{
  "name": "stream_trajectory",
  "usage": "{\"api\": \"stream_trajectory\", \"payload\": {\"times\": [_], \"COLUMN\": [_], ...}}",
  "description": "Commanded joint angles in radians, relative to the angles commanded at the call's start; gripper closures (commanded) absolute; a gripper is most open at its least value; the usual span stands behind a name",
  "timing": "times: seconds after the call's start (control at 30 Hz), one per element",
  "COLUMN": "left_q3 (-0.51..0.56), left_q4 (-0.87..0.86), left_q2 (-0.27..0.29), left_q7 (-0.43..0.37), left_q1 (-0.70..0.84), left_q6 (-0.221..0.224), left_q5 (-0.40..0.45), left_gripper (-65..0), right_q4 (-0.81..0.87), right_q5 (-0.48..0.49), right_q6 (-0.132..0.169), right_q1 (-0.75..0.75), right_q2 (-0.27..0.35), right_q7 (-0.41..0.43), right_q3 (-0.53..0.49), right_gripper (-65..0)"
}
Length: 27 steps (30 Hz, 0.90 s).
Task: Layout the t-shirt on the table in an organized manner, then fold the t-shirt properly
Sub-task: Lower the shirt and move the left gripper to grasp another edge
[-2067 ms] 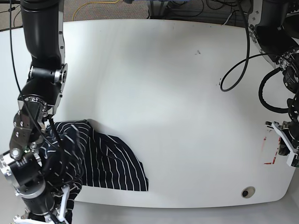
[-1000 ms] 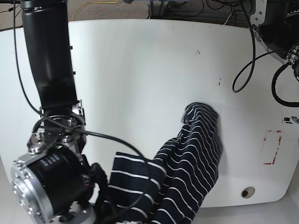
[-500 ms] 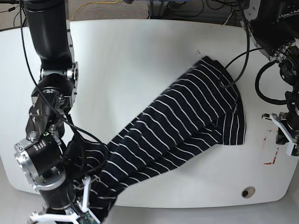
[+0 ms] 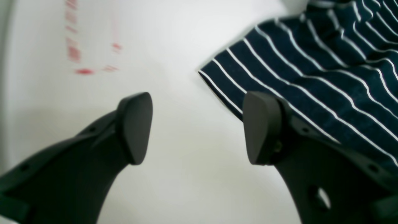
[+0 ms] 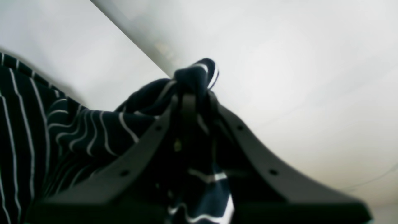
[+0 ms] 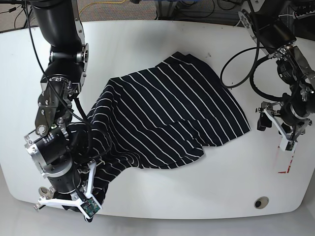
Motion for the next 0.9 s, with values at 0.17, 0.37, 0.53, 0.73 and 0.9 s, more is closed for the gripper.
{"api": "stream_trajectory", "payload": {"times": [0.17,0.37,0.53,0.73,0.9], "left_q3": [0.014,0.083,0.121,0.13,0.13], "left_q4": [-0.115,-0.279,-0.399,-0.494,-0.535], "left_q2": [0.021,0.02,0.02,0.006,-0.029], "left_q7": [-0.091,-0.226,-0.358,-0.479,-0.523], "left_q1": [-0.002,-0.026,-0.037,-0.038,-0.038], "left_q6": [0.0,0.003,0.057,0.061,0.061], "left_q5": [0.0,0.014,0.097,0.169,0.189], "left_gripper": [-43.3,-43.3,-43.3,-43.3,-43.3], "right_q4": [0.0,0.0,-0.002,-0.002,-0.002], "right_q5": [0.0,0.0,-0.002,-0.003,-0.005], "right_q6": [0.0,0.0,0.0,0.0,0.0], "right_q1": [0.0,0.0,0.0,-0.002,-0.002], "right_q2": [-0.002,-0.002,-0.002,-0.002,-0.002], "right_q7": [0.0,0.0,0.0,0.0,0.0], "right_q3": [0.0,0.0,0.0,0.0,0.0], "right_gripper": [0.0,0.0,0.0,0.0,0.0]}}
